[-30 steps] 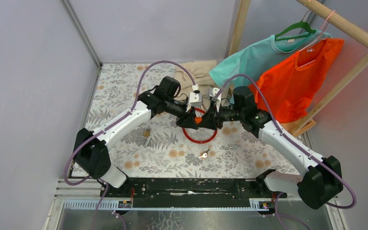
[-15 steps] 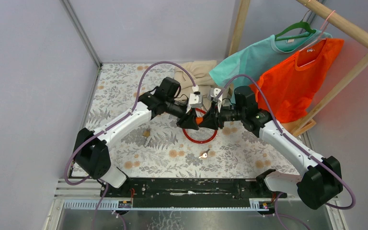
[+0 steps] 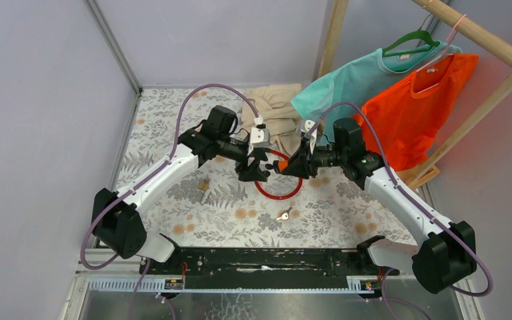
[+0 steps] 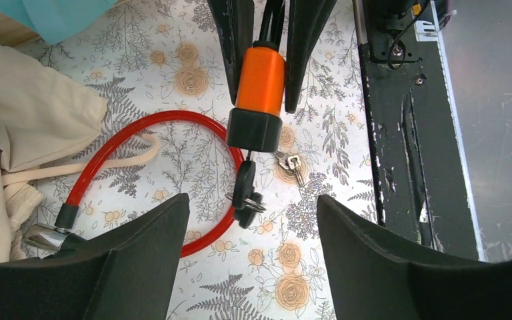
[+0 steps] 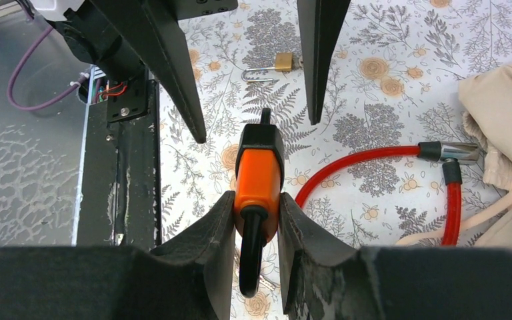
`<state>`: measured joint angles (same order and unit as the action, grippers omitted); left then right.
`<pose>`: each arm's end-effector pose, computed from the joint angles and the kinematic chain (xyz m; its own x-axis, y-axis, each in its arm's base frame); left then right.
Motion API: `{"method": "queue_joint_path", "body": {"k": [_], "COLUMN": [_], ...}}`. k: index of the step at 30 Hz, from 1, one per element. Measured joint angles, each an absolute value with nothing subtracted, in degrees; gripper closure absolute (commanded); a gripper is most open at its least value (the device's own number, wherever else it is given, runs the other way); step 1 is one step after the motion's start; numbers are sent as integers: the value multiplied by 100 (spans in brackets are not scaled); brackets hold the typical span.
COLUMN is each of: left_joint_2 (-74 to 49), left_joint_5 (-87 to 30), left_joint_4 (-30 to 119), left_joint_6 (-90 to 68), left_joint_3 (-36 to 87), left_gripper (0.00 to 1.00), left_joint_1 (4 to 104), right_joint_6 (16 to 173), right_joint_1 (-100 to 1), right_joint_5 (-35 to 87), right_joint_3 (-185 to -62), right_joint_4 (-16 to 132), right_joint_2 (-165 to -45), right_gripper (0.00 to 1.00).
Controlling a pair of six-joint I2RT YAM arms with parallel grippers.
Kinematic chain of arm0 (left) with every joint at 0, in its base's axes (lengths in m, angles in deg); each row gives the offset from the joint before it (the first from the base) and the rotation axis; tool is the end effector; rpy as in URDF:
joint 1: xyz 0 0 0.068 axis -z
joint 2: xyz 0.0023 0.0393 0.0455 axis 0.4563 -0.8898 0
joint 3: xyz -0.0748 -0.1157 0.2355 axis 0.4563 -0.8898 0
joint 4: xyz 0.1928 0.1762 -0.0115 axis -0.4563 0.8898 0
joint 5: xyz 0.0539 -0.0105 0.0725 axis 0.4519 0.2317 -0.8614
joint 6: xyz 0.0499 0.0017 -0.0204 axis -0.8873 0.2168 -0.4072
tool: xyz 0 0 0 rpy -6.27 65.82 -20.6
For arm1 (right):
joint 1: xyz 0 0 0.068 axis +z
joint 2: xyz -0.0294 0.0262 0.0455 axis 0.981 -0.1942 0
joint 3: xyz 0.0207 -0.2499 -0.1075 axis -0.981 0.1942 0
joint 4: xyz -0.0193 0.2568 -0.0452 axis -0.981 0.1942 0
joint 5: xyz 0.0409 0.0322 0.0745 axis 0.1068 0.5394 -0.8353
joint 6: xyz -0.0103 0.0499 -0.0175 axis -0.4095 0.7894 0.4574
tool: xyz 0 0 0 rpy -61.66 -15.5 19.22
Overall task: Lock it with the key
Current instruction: Place the key at the center of the board.
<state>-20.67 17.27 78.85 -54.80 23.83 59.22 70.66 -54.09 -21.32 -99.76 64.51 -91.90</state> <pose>0.2479 -0.1893 0.3110 -0.0781 0.4226 -0.9030 0.9939 -0.0380 -0.1037 0.2233 0.1349 0.3100 -0.0777 -0.2177 -0.9729 -0.9877 0.1497 0.0454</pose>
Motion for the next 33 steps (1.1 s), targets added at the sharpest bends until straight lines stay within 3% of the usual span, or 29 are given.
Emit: {"method": "queue_joint_path", "body": {"k": [7,12,22,33], "left_joint_2": [-2185,-2465,-2511,-2508], "left_joint_5": [1749,1917,2199,2245], "left_joint_4": [7907,7903,7959,7988], "left_joint_6": [-5510,-5305,-5108,-5169], "left_joint_3": [2483,2691,2737,2737], "left_gripper": [49,60,96,100], "left_joint_1": [5914,5914,5927,5935], "right_joint_6": [7071,7071,7018,6977], "right_joint_1": [-5411,-5411,-5424,-5468], "right_joint_5": [-2306,-2346,-2320,-2304], "right_joint_3": [-9976,-9957,-9924,-9878], "right_joint_4": [6448,6444,6442,6381], "right_joint_2": [-9190,-9190,-9188,-9127], "right_gripper": [100,100,100,100]}}
